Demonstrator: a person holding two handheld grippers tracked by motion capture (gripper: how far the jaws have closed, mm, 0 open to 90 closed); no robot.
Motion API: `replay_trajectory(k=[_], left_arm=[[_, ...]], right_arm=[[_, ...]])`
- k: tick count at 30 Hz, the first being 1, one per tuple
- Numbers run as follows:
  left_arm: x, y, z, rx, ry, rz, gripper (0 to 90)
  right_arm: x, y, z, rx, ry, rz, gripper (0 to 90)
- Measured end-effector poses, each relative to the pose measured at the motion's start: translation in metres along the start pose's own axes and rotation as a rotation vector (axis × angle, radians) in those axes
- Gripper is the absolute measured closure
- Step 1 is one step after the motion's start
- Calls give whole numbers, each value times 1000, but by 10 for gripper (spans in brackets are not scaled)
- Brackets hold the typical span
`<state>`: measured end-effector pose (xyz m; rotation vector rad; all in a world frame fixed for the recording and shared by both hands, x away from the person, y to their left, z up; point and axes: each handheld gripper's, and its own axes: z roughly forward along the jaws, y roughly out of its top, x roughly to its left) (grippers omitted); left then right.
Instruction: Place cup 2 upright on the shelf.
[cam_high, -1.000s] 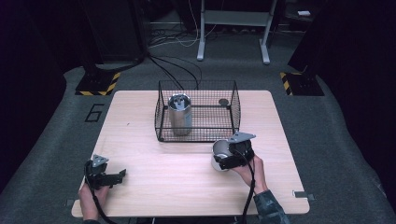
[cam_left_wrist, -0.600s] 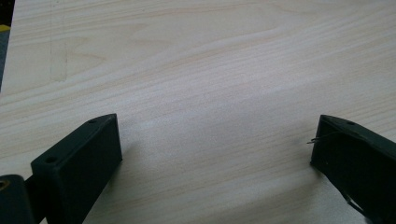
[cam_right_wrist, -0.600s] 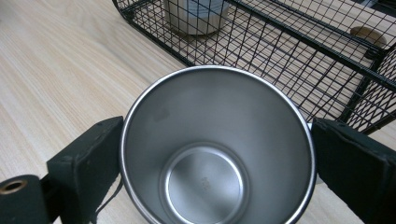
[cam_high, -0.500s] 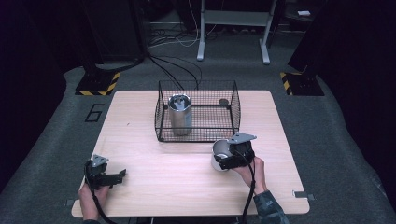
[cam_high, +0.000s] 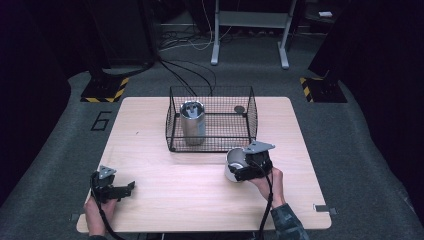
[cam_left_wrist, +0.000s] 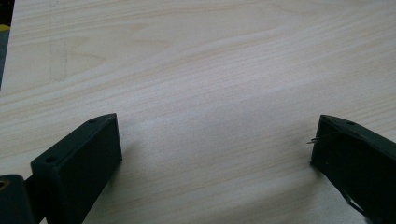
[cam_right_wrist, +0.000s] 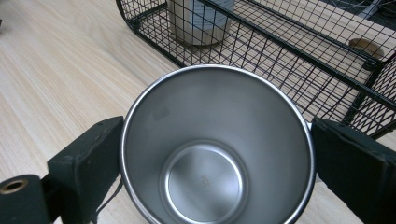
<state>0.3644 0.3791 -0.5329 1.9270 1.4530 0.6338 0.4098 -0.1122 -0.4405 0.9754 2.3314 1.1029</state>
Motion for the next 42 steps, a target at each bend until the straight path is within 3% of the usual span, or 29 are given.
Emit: replay_trajectory(k=[17,42], left_arm=[[0,0,0,1,1,0,14],[0,0,0,-1,0,-1,14]], right_arm=[[2,11,-16,-1,14,-30,55],[2,36,-35,-28,28,-34,55]])
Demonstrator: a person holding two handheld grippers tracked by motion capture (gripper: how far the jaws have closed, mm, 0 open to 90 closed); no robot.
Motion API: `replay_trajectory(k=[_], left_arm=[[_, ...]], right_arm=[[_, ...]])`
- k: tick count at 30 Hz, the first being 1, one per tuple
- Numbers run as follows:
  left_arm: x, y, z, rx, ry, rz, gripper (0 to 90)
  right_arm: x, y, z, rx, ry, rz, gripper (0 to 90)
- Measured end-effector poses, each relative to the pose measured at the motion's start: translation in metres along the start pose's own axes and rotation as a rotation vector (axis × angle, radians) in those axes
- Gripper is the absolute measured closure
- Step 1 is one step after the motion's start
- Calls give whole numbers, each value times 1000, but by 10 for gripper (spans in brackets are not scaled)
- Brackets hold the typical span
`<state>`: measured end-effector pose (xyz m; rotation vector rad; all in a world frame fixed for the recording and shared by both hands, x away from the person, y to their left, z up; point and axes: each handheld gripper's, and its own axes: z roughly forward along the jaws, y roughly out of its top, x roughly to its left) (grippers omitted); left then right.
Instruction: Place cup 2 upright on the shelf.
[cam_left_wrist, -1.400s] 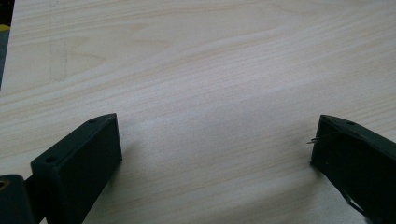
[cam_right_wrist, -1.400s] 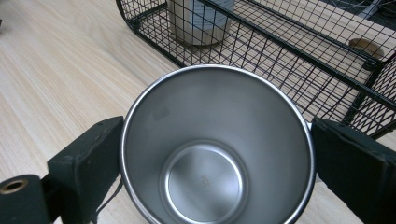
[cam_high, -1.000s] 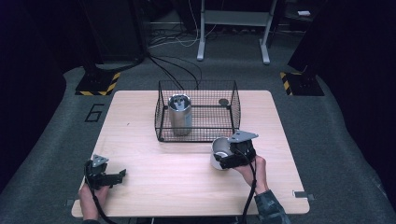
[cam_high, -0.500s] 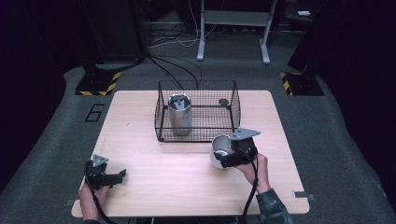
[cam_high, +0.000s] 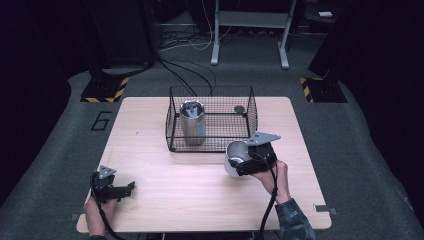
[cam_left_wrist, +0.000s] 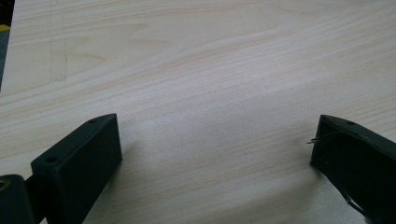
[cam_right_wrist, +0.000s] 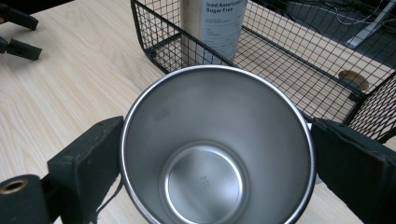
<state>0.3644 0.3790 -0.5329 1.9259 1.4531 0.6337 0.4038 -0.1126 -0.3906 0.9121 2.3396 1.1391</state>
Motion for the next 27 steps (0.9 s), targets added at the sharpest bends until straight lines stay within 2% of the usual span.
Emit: replay_trajectory(k=[9,11,25,27], left_arm=[[0,0,-1,12,-7,2,14],[0,0,0,0,0,0,14],[0,0,0,0,0,0,14],[0,0,0,0,-1,0,15]], right_arm=[[0,13,-5,-2,13,-10,55],[0,16,-6,-5,8,-12,55],[-6,42,-10,-30,9,-49,55],[-7,45,-10,-30,8,-42,55]])
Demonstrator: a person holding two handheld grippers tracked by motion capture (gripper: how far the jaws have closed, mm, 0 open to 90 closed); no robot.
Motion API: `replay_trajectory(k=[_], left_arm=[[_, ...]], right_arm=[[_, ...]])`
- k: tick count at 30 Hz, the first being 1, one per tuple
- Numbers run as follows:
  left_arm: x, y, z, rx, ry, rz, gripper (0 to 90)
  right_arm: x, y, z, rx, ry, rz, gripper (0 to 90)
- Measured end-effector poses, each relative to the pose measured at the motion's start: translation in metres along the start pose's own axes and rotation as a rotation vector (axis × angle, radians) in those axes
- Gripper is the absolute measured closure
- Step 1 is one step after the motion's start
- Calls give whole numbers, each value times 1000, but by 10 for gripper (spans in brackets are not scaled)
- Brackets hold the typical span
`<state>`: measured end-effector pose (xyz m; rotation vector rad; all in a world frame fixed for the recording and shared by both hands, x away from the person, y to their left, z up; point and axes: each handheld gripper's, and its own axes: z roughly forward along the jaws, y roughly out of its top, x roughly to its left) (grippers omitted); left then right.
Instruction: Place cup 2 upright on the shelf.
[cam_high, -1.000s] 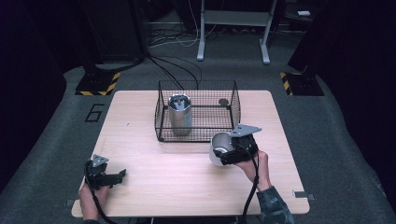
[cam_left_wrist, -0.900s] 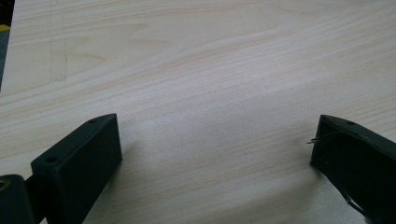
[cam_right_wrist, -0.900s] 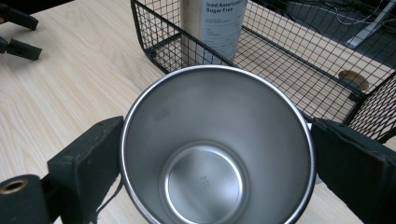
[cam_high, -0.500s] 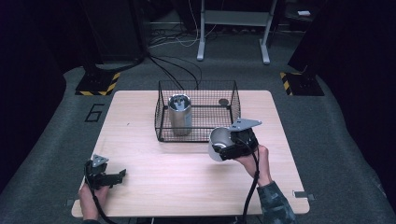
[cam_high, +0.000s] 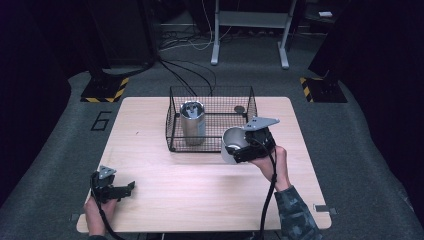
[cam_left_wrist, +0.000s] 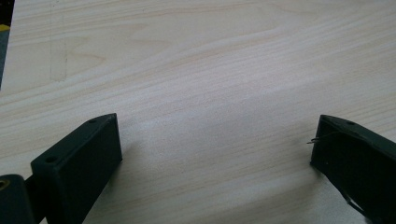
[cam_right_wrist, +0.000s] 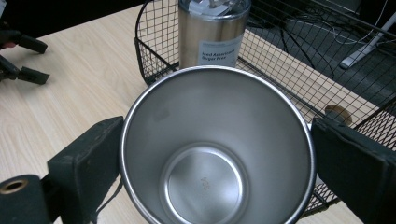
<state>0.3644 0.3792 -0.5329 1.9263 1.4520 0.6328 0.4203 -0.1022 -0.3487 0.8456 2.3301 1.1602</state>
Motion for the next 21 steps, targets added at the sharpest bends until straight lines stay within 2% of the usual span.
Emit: replay_trajectory(k=[21], left_arm=[[0,0,0,-1,0,-1,15]], right_arm=[[-17,29,13,0,-15,-5,55]])
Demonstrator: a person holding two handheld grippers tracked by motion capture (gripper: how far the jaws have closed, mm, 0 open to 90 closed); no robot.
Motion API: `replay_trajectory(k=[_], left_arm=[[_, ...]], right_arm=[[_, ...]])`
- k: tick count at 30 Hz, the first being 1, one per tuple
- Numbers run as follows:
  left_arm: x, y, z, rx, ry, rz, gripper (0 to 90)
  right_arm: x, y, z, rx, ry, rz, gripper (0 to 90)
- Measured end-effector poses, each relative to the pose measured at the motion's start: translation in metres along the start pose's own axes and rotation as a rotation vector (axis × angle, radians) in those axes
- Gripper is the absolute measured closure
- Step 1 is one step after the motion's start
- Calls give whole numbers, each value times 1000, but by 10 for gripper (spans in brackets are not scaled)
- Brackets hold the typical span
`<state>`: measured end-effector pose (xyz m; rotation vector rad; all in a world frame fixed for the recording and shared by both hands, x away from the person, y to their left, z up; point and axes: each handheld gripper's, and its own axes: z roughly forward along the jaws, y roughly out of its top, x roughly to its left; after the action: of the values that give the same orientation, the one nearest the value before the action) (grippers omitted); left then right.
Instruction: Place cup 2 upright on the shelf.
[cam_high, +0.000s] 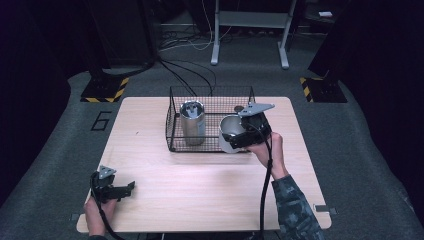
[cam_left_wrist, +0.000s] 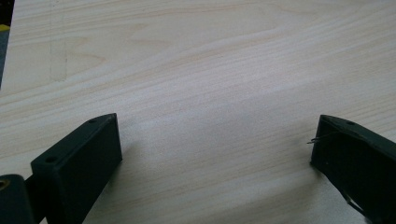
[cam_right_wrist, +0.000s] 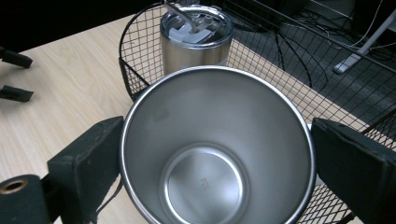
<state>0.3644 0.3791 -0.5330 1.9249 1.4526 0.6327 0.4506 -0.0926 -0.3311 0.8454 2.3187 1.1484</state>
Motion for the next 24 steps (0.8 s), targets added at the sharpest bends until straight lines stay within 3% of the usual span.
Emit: replay_trajectory(k=[24], left_arm=[[0,0,0,0,0,1,15]], right_arm=[[-26,18,19,20,-24,34,55]])
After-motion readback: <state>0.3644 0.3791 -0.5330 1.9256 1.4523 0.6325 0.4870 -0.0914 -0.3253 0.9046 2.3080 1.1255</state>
